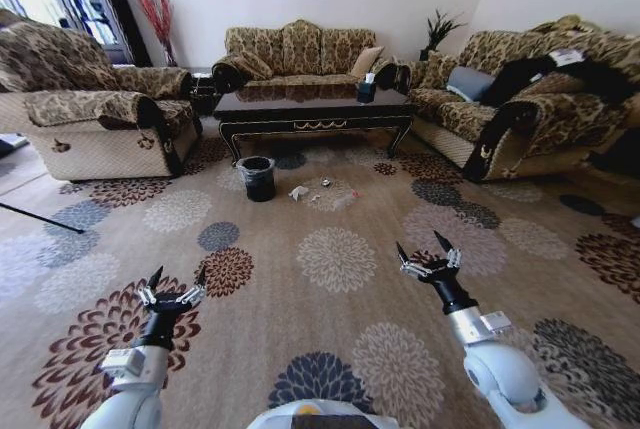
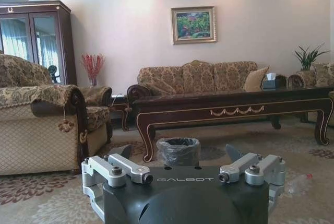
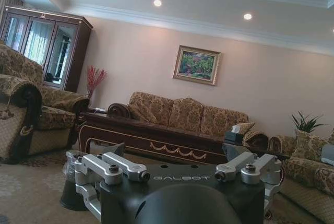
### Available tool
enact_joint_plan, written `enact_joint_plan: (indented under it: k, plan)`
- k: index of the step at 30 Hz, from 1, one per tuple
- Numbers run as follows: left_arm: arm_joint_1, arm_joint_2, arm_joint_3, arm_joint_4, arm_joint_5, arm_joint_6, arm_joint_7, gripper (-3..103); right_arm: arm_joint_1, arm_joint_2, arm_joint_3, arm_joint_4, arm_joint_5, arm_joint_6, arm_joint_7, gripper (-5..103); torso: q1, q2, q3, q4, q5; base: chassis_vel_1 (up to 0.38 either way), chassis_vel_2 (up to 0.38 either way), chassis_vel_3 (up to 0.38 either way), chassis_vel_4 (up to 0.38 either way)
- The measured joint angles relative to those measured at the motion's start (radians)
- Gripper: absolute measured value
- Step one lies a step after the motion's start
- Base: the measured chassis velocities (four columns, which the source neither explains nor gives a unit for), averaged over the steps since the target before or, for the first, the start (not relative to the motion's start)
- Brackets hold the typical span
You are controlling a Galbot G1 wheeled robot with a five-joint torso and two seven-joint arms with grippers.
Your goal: Move to the front of the table and pick up the trash from the floor, then place it into the trash bin.
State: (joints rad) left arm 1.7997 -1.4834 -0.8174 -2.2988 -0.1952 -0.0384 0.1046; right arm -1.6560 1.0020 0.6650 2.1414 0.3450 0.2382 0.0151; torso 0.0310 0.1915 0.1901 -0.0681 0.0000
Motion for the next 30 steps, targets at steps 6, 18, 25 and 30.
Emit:
enact_joint_plan:
  k: [6,18,25,30]
  plan:
    - [0.017,-0.020,0.011,-0.046,-0.014,-0.002,0.000,100,-0.007,0.011,0.000,0.019,0.034,-0.006,0.003,100,-0.006,-0.022,-0.016,0.0000,0.0000,0.000,0.000,0.000,0.000]
    - [0.036,-0.033,0.006,-0.084,-0.023,0.000,-0.001,100,-0.009,0.019,-0.010,0.019,0.031,-0.001,-0.006,100,-0.017,-0.069,-0.051,0.0000,0.0000,0.000,0.000,0.000,0.000]
    - [0.032,-0.038,0.008,-0.076,-0.021,-0.002,-0.002,100,-0.006,0.022,-0.019,0.020,0.030,-0.002,-0.007,100,-0.021,-0.097,-0.076,0.0000,0.0000,0.000,0.000,0.000,0.000]
    - [0.026,-0.038,0.008,-0.066,-0.020,-0.005,-0.002,100,-0.006,0.022,-0.021,0.021,0.033,-0.002,-0.008,100,-0.024,-0.116,-0.092,0.0000,-0.0001,0.000,0.000,0.000,0.000]
